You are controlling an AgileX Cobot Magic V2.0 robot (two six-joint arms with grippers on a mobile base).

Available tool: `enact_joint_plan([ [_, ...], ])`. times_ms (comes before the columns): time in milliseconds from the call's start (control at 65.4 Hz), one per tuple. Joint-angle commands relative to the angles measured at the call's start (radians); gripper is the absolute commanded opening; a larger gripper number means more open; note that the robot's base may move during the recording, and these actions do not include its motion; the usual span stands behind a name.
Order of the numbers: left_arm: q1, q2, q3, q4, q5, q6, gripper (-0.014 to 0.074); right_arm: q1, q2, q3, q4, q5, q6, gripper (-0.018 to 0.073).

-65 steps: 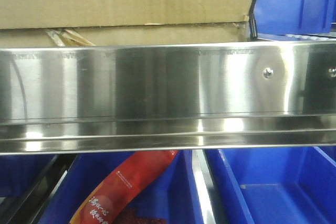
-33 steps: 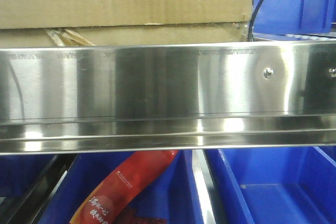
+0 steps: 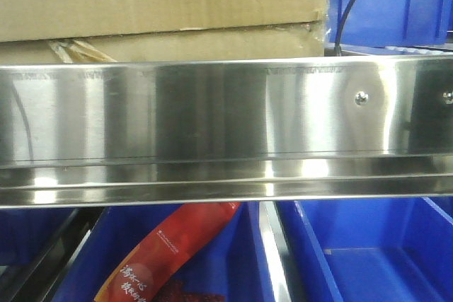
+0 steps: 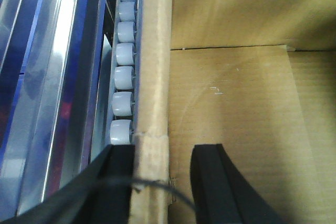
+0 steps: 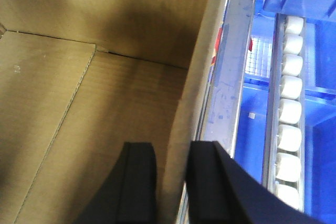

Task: Grab carton from right shelf to conveyor
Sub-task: 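Close both grippers on the carton's opposite side walls, then lift the carton with both grippers and pull it off the shelf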

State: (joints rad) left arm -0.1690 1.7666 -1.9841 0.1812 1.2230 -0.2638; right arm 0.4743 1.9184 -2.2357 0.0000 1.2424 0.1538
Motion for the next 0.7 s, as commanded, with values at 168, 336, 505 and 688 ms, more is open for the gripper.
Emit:
enact_joint_plan([
  [168, -0.001, -0.051, -0.008, 0.008, -0.002, 0.023, -0.0016, -0.002, -0.041, -0.008, -0.020, -0.021, -0.005, -0.0066],
  [336, -0.001, -0.101, -0.048, -0.019, -0.002, 0.023, -0.0016, -0.002, -0.105, -0.008, -0.020, -0.021, -0.005, -0.0066],
  [505, -0.001, -0.174, -0.083, -0.040, -0.002, 0.023, -0.0016, -0.002, -0.193, -0.008, -0.020, -0.021, -0.005, -0.0066],
  [688, -0.001, -0.236, -0.081, -0.052, -0.002, 0.023, -0.0016, -0.002, -0.270, 0.023, -0.020, -0.021, -0.005, -0.0066],
])
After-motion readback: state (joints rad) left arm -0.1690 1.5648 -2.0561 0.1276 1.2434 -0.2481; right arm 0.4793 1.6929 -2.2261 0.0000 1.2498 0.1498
